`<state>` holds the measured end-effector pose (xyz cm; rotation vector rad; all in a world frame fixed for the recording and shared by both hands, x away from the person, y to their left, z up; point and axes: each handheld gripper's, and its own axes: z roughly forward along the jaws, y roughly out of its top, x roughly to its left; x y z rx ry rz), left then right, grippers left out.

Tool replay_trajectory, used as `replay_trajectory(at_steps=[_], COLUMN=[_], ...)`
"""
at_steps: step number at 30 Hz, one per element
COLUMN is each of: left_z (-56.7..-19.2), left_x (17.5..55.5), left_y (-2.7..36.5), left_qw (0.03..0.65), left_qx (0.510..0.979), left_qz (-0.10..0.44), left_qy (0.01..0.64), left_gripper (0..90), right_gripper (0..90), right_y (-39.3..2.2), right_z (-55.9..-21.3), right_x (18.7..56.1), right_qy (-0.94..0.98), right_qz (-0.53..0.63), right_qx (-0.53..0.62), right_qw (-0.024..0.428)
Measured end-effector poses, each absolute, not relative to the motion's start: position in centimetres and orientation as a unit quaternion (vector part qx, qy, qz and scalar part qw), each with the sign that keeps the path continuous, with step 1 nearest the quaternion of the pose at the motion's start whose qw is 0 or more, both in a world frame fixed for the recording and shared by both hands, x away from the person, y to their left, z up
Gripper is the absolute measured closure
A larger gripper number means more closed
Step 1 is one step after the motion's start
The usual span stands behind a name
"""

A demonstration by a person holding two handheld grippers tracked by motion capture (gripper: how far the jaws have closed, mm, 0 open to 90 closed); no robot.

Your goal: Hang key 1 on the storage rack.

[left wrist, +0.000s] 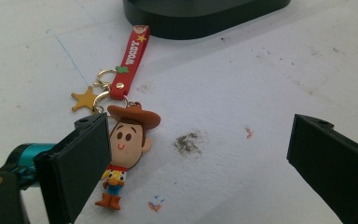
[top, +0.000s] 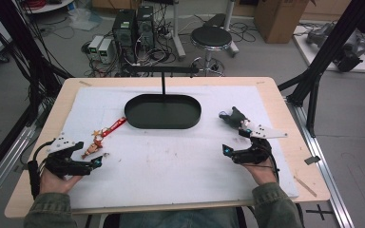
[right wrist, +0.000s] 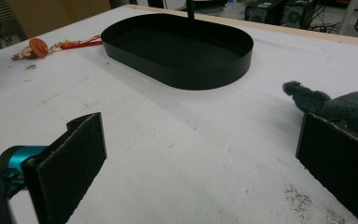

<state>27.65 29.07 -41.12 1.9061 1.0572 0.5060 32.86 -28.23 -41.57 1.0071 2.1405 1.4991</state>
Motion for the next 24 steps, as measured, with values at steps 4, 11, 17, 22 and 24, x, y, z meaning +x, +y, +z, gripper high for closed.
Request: replay_trajectory(at_steps=[4, 11, 17, 22, 24], left_z=[-41.1, -41.07, -41.09, -41.08, -41.01], left_x=[27.58, 27.56, 27.59, 27.63, 27.64], left_y=[29.1, 29.18, 29.3, 29.35, 29.34], left_qw=[0.438, 0.439, 0.438, 0.438, 0.437], left_qx=[0.765, 0.765, 0.764, 0.763, 0.765], left_qz=[0.204, 0.204, 0.205, 0.204, 0.204], left_qy=[0.425, 0.426, 0.427, 0.429, 0.428], left_gripper=[6.7, 6.7, 6.7, 6.8, 6.8], right_gripper=[0.8, 0.8, 0.8, 0.8, 0.8], right_y=[-28.2, -28.09, -28.05, -28.01, -28.02], right_z=[-41.56, -41.61, -41.65, -41.66, -41.69], right_x=[32.86, 32.85, 32.9, 32.86, 32.87], right_qy=[0.753, 0.755, 0.756, 0.757, 0.757], right_qz=[0.528, 0.528, 0.527, 0.526, 0.526], right_qx=[0.354, 0.35, 0.351, 0.35, 0.35], right_qw=[0.169, 0.168, 0.167, 0.166, 0.167])
